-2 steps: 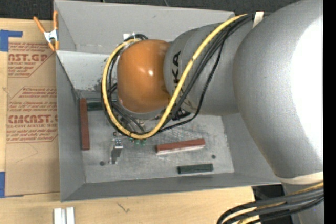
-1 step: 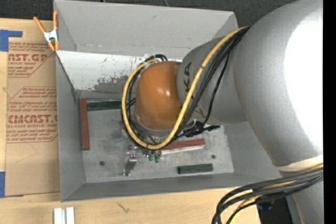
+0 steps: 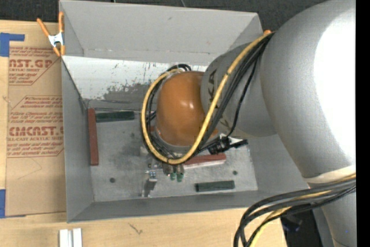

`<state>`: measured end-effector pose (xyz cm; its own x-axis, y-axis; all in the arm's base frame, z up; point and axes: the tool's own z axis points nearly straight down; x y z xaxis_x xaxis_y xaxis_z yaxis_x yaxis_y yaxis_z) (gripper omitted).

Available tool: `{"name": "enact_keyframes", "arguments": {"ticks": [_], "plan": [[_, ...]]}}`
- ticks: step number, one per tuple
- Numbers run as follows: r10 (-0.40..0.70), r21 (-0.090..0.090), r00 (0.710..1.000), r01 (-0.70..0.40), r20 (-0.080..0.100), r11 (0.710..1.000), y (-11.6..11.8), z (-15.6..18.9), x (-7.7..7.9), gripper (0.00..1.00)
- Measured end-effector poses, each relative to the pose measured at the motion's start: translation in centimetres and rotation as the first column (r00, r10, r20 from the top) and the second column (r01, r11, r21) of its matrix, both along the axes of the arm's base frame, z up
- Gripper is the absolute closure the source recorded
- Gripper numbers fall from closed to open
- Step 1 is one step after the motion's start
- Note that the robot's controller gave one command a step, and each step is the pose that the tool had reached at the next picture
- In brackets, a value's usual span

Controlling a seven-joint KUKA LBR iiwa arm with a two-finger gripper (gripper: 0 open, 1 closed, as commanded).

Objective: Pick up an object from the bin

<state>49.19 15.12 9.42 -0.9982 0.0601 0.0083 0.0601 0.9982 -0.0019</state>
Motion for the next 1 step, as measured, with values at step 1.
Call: {"name": "enact_keyframes", "arguments": {"ticks": [1], "plan": [[0.253,0.000,0.968,-0.253,0.009,0.968,-0.80,1.96,2.57,0.00]]}}
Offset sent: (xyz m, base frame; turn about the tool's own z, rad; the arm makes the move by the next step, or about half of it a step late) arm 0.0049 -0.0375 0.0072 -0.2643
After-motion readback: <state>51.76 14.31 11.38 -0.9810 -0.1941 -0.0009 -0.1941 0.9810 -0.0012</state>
